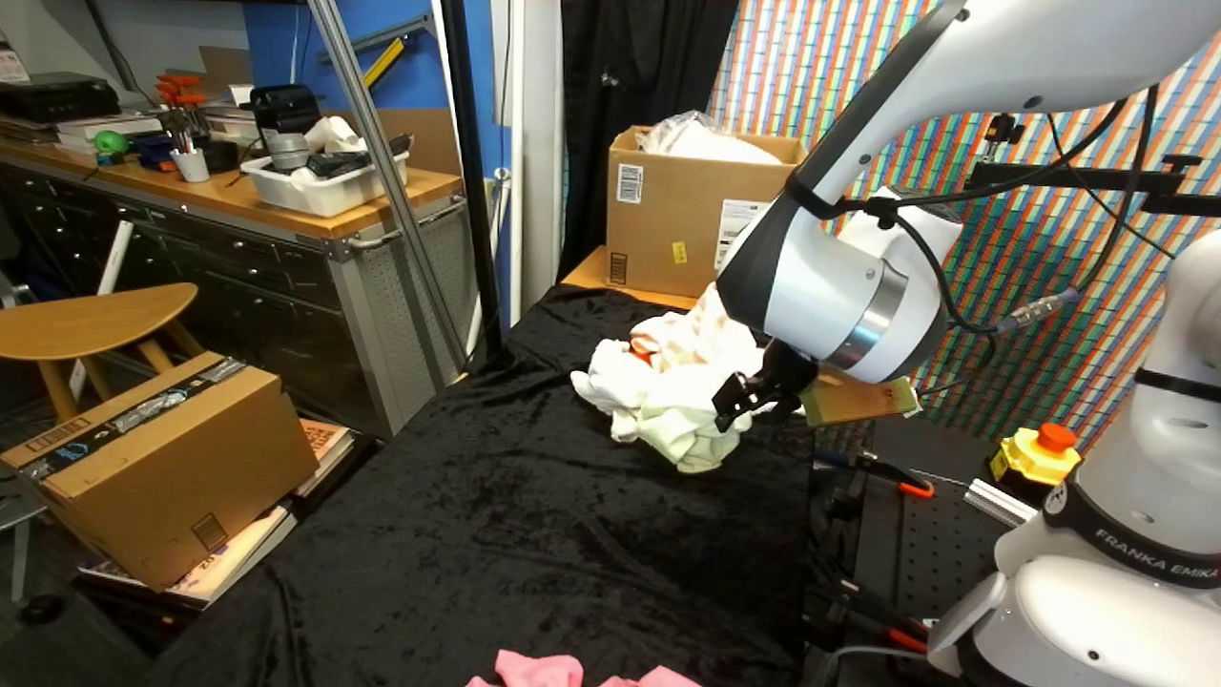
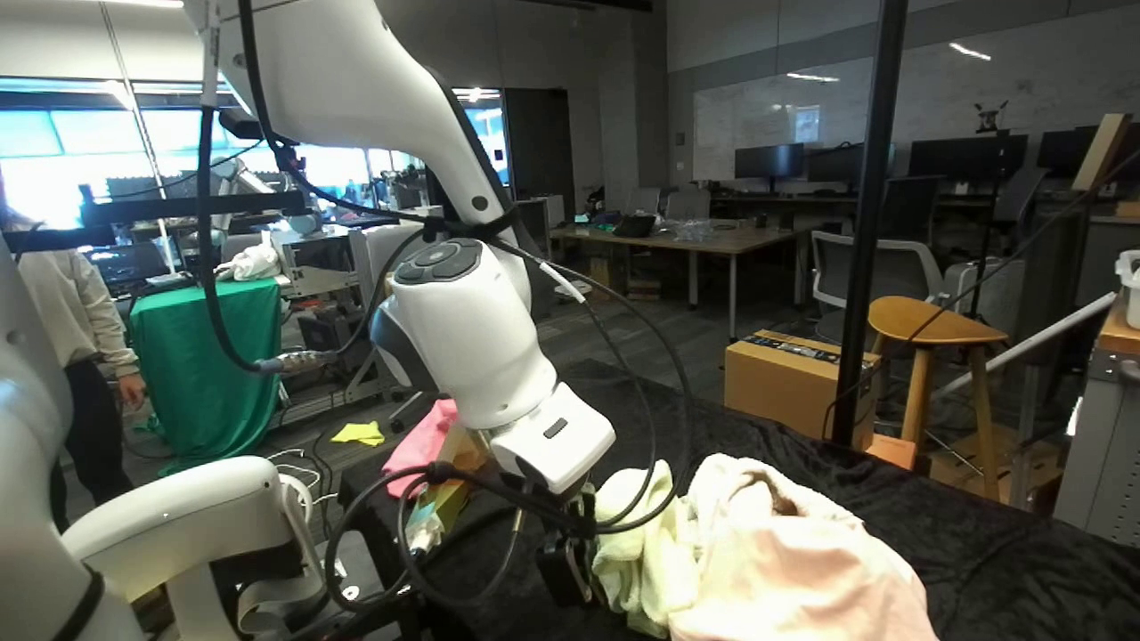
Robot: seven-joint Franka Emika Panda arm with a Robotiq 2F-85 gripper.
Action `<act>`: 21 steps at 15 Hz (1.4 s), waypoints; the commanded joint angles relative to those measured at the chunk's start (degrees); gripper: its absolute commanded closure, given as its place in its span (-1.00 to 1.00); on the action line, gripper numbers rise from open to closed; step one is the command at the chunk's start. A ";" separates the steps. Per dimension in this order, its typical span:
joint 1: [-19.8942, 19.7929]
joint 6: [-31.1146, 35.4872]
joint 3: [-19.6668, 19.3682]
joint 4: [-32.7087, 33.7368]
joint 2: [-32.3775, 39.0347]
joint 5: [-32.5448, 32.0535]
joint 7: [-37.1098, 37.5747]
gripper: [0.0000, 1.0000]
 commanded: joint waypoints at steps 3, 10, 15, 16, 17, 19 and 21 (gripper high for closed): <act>-0.95 0.10 3.52 -0.02 1.28 6.88 -11.72 -1.00; -4.99 0.27 9.59 -0.26 4.10 12.81 -20.43 -1.00; -10.16 0.33 14.28 -0.33 4.05 14.81 -24.18 -1.00; -11.25 0.43 15.15 -0.33 4.00 14.96 -24.71 -1.00; -12.40 0.43 16.03 -0.33 3.95 15.21 -25.22 -1.00; -14.79 0.59 17.87 -0.33 4.01 15.63 -26.21 -1.00; -17.03 0.81 19.79 -0.33 3.79 16.10 -27.20 -1.00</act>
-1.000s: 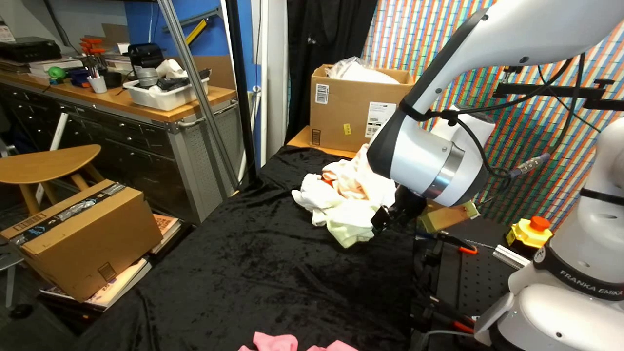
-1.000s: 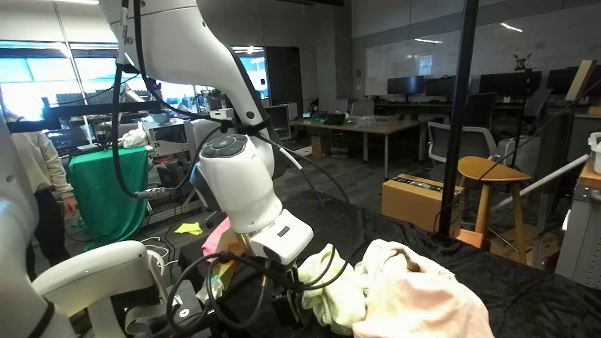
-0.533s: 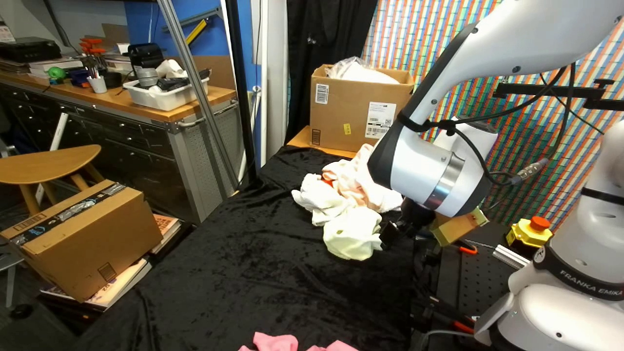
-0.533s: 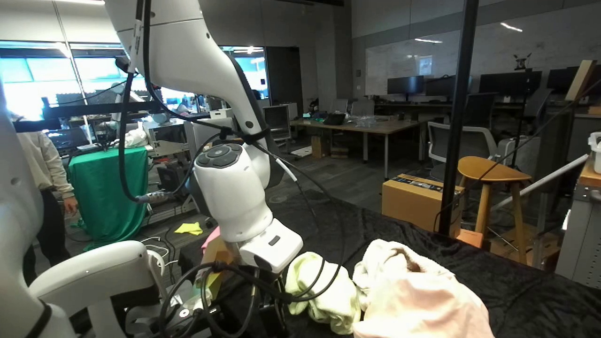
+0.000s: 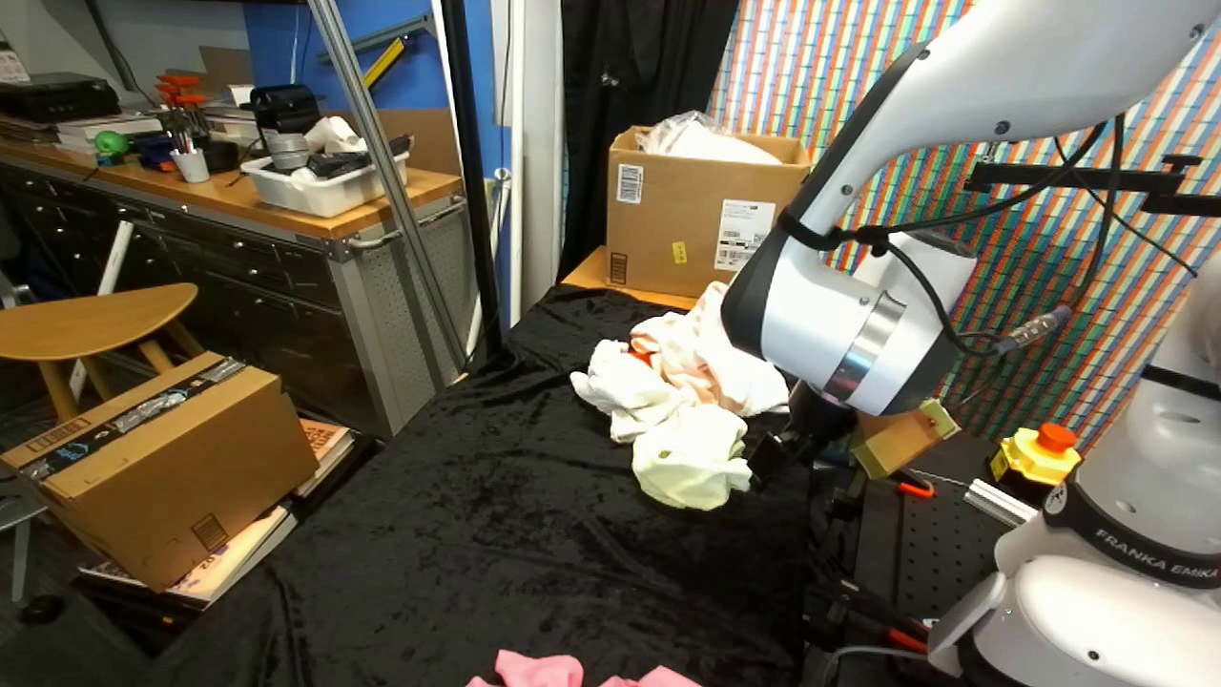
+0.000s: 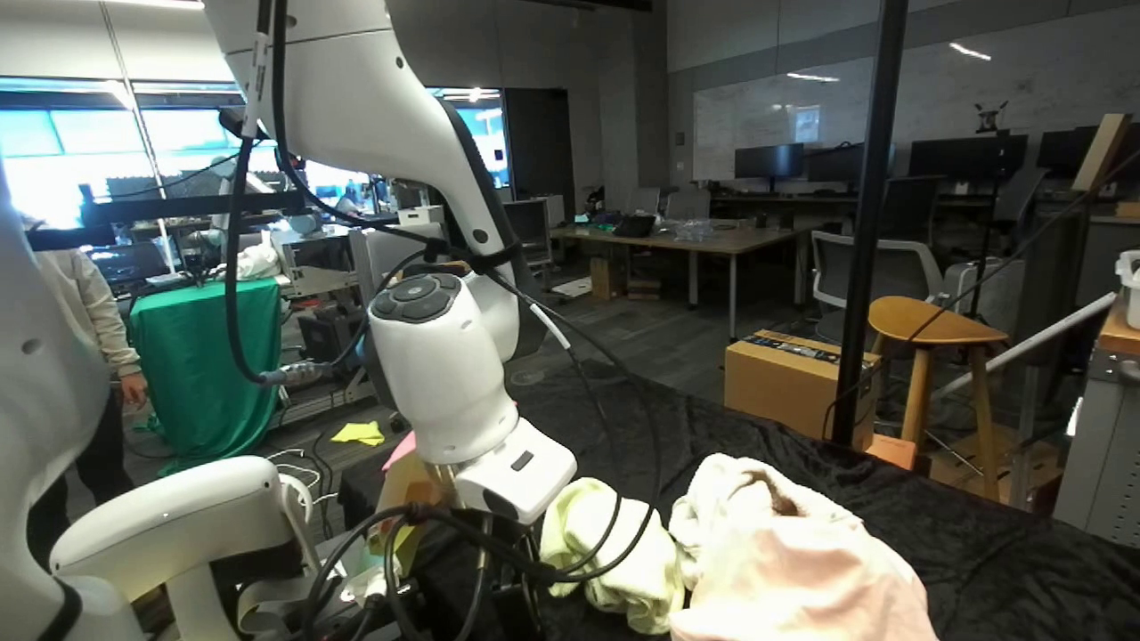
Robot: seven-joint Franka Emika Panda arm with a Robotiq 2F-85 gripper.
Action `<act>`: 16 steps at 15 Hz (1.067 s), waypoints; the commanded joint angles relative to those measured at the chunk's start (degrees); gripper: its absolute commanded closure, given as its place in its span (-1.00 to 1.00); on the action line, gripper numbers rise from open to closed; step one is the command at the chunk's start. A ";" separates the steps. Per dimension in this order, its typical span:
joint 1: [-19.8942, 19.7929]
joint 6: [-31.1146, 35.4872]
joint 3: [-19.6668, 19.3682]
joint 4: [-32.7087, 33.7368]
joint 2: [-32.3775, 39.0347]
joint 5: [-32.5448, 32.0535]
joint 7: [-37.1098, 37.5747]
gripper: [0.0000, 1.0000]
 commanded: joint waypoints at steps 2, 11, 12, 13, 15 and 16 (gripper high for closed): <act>-5.75 1.51 5.26 0.00 -1.73 2.82 -4.09 -1.00; -10.14 -8.97 4.71 0.68 -12.40 4.06 -11.09 -1.00; -9.88 -10.17 4.34 0.57 -13.13 3.18 -10.36 -1.00; -9.33 -10.97 4.24 0.46 -13.77 2.30 -9.59 -1.00; -8.01 -11.52 4.47 0.21 -14.91 0.04 -7.36 -1.00; -7.37 -11.42 4.62 0.01 -15.49 -1.10 -6.18 -1.00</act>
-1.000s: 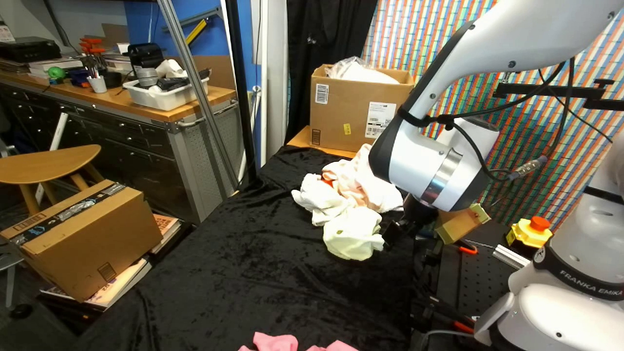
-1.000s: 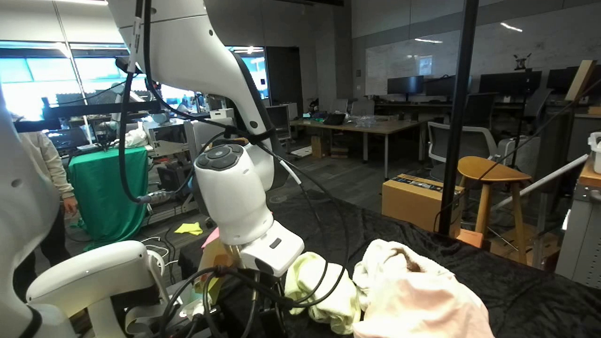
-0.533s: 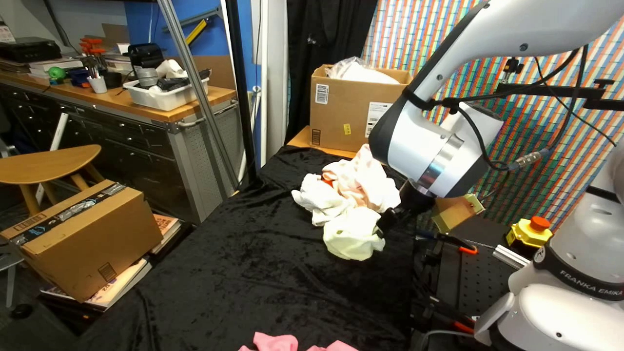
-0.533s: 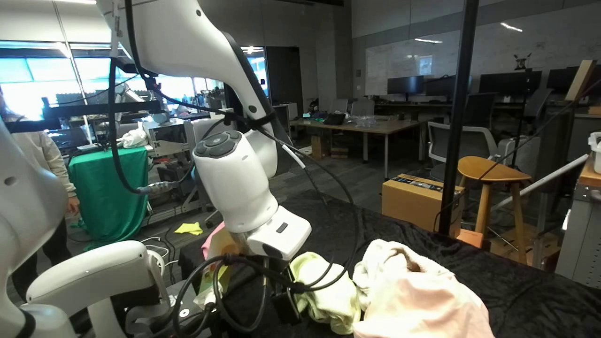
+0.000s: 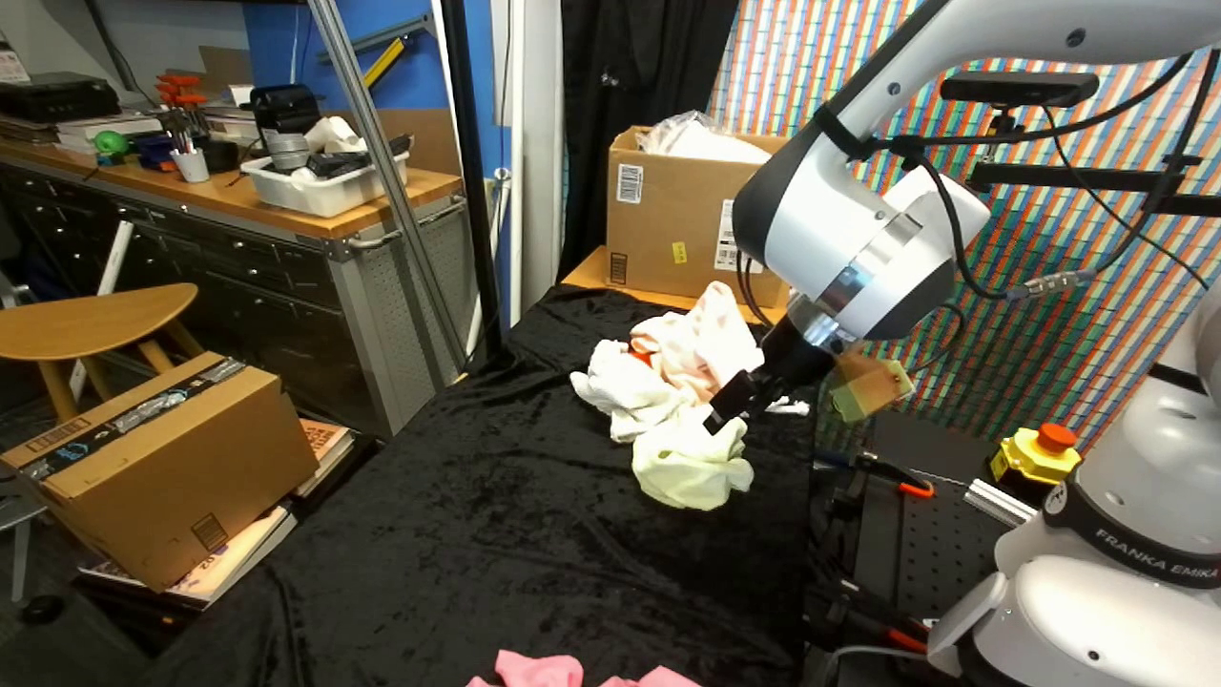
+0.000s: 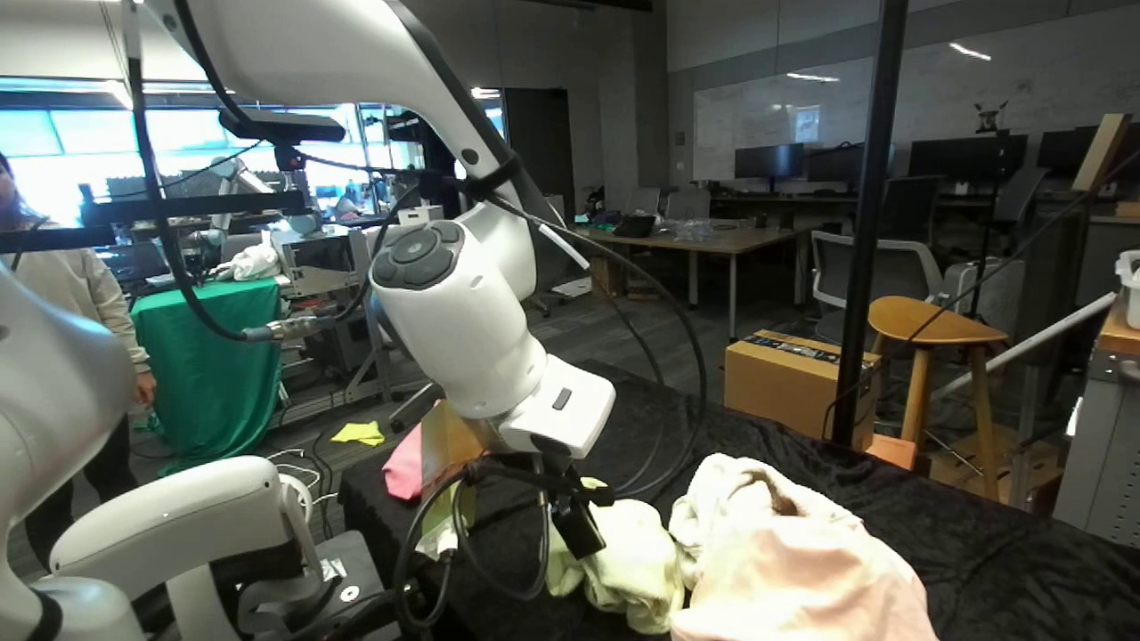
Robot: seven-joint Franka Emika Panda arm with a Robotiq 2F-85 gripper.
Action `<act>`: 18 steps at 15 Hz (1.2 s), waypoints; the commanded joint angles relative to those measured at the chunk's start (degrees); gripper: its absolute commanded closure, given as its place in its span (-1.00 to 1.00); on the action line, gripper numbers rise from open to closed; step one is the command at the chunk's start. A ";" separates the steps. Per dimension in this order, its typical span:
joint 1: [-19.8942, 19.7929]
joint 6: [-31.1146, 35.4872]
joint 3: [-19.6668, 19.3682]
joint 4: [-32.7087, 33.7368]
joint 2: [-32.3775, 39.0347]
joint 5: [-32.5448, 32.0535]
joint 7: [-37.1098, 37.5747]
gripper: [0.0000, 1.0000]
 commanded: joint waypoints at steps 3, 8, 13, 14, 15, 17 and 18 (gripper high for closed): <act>4.62 1.56 0.20 -0.54 -1.80 -7.72 7.24 -1.00; 7.68 6.24 1.11 -0.30 3.48 -14.96 12.90 -1.00; 8.57 9.76 3.53 -0.53 8.51 -15.49 11.56 -1.00; 8.48 10.38 4.22 -0.60 9.11 -14.95 11.08 -1.00; 8.40 11.02 5.08 -0.63 9.80 -14.63 10.69 -1.00; 8.29 12.27 6.82 -0.70 10.20 -14.14 10.38 -1.00; 8.30 13.12 7.71 -0.65 10.47 -14.10 10.28 -1.00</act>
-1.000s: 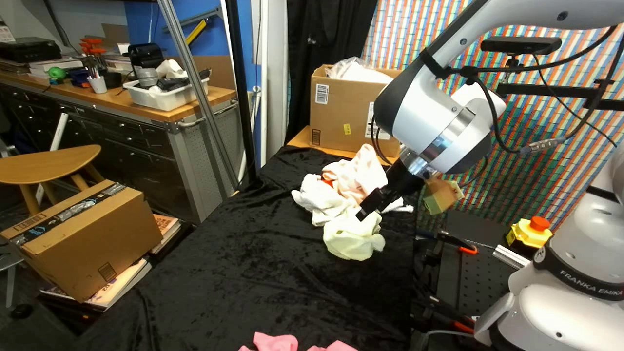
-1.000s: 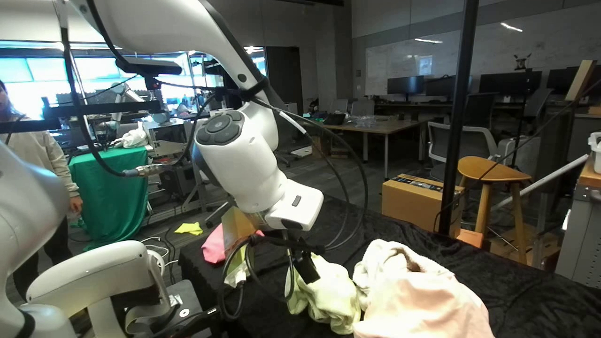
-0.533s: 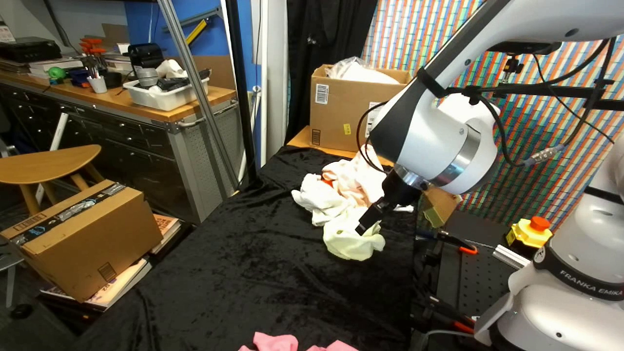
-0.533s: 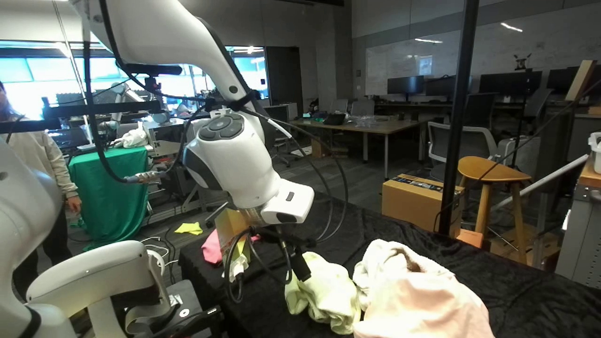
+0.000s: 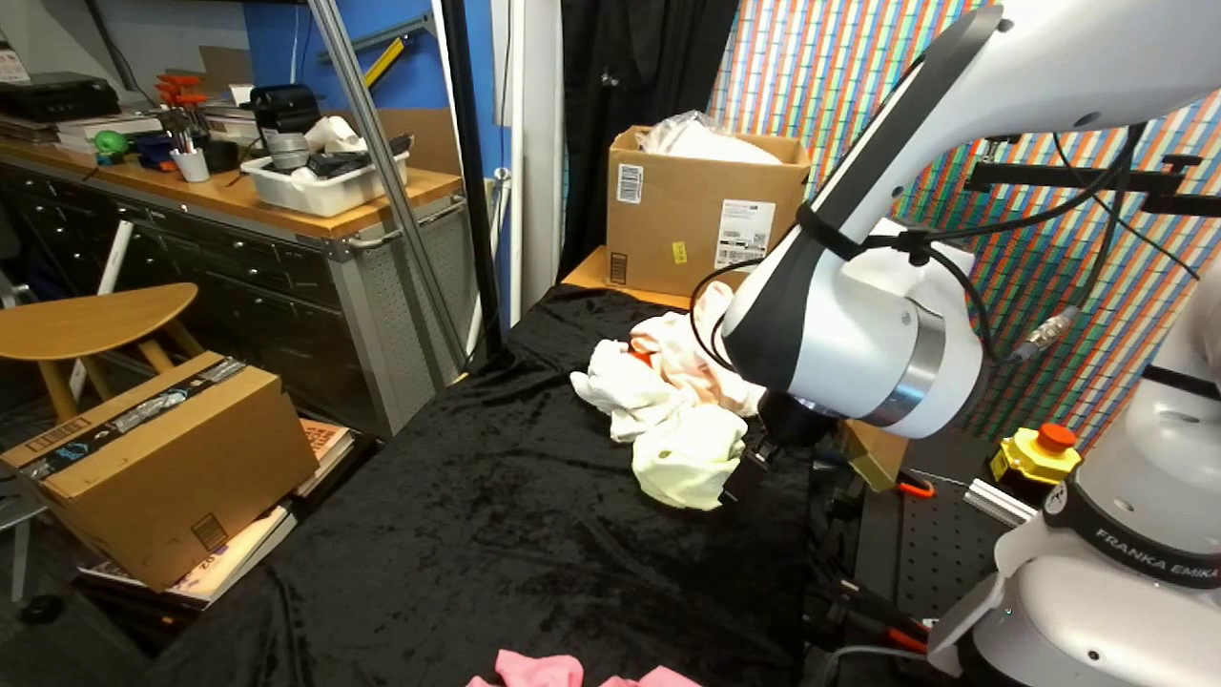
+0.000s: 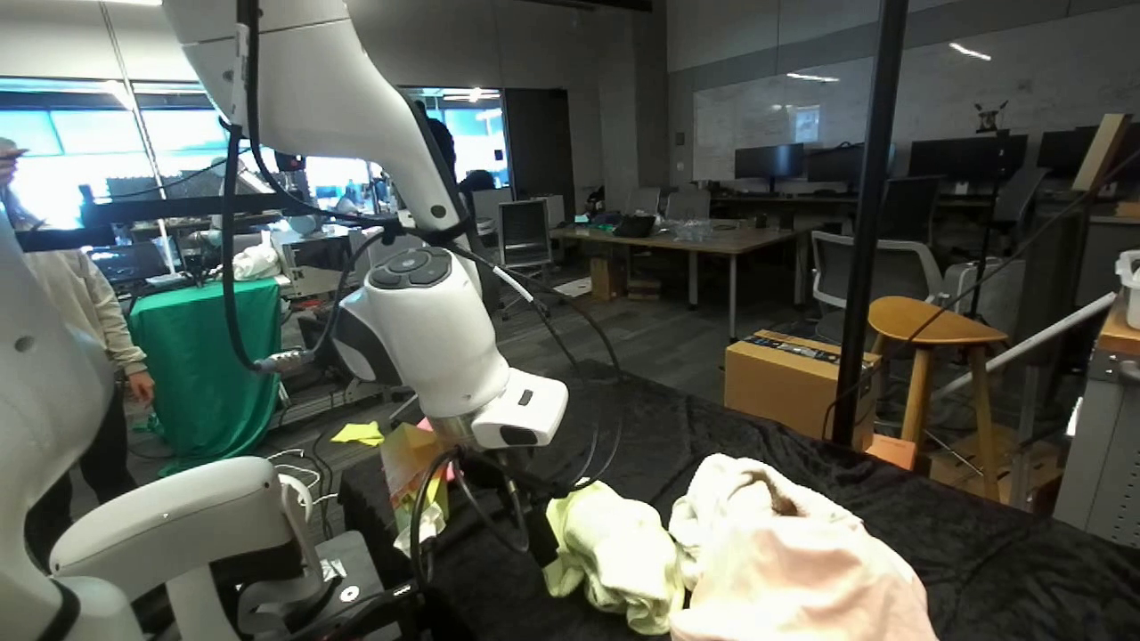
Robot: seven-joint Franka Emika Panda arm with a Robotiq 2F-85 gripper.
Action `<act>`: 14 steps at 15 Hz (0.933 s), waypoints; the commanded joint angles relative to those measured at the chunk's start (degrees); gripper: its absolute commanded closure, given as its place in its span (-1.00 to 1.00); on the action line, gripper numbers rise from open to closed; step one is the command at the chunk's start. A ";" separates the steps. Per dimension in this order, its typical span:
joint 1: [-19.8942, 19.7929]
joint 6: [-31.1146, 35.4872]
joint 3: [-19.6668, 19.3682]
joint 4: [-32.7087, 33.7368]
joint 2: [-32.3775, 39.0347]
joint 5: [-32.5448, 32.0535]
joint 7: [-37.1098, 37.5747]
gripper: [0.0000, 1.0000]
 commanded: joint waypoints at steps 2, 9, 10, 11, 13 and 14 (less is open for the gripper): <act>0.07 5.16 4.40 1.25 1.95 1.32 -2.03 -1.00; -4.20 16.52 13.56 9.72 17.70 14.57 -19.99 -1.00; -6.10 19.08 15.99 11.41 20.29 18.11 -23.48 -1.00; -8.05 23.33 18.12 13.76 23.30 22.04 -27.08 -1.00; -10.19 31.20 19.33 19.12 29.29 27.39 -34.07 -1.00; -10.44 34.98 19.55 21.51 30.73 30.61 -37.52 -1.00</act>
